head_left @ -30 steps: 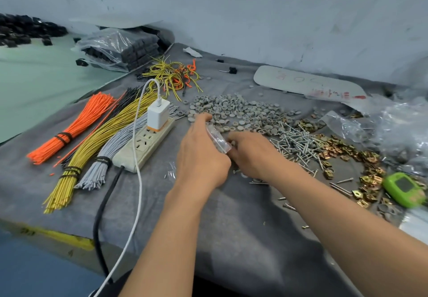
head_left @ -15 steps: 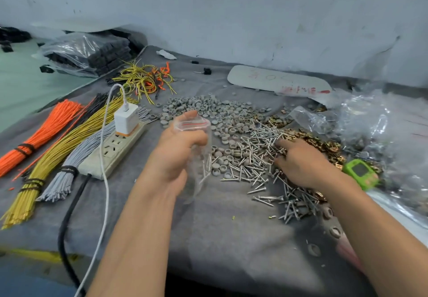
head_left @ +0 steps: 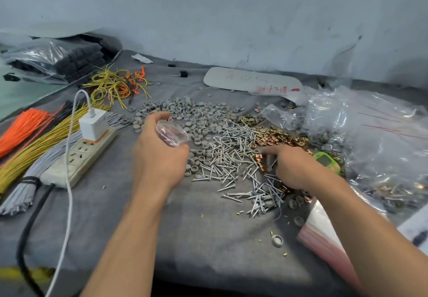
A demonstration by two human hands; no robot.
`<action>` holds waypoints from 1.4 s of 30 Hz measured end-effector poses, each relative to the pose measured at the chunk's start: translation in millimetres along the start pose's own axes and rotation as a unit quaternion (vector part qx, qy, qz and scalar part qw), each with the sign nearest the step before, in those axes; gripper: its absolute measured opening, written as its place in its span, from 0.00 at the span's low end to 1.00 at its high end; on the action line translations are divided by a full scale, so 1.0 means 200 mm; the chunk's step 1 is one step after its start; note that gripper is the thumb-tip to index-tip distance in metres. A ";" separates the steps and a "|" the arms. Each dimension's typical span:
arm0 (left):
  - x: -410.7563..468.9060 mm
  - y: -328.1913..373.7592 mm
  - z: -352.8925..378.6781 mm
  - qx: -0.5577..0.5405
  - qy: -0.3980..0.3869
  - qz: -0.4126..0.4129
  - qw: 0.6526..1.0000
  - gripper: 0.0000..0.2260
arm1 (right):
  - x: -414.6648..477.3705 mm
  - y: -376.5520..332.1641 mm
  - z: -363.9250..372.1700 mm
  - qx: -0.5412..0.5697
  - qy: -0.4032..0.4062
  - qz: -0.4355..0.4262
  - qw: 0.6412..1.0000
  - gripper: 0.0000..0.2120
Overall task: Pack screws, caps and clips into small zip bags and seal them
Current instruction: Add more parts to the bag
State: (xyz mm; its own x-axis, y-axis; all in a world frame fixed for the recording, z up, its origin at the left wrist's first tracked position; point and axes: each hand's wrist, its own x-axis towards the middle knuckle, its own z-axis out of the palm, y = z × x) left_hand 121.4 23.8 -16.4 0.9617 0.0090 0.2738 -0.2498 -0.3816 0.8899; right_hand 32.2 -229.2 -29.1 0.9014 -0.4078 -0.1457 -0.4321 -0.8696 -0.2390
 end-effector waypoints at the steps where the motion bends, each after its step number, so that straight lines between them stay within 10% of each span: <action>1: -0.01 0.00 0.02 0.021 -0.015 0.009 1.000 0.27 | 0.00 0.01 0.00 0.013 0.006 -0.007 1.000 0.29; 7: -0.06 -0.01 0.13 0.110 -0.095 0.076 0.986 0.25 | -0.02 0.01 -0.01 0.090 0.063 -0.020 0.994 0.14; 16: -0.10 0.01 0.16 0.152 -0.140 0.099 0.973 0.23 | -0.03 -0.13 0.06 -0.022 0.066 -0.045 0.997 0.20; 23: -0.12 0.00 0.14 0.154 -0.169 0.089 0.969 0.26 | -0.06 -0.07 -0.04 0.171 0.099 -0.022 0.980 0.14; 28: -0.12 0.00 0.16 0.178 -0.187 0.091 0.962 0.26 | -0.15 -0.03 -0.05 0.446 0.120 -0.015 0.887 0.14; 33: -0.17 0.01 0.18 0.163 -0.200 0.106 0.960 0.28 | -0.18 -0.10 -0.01 0.733 0.039 0.034 0.678 0.14; 42: -0.18 0.03 0.22 0.158 -0.195 0.126 0.960 0.30 | -0.17 -0.24 0.03 0.865 -0.061 0.151 0.475 0.08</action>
State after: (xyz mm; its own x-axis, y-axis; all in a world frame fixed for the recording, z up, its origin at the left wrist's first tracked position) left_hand 89.2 -19.3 -36.5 0.8600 -0.4430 0.2532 -0.4921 -0.5889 0.6412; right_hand 22.1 -172.3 -18.8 0.8280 -0.3303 -0.4531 -0.0135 0.7961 -0.6050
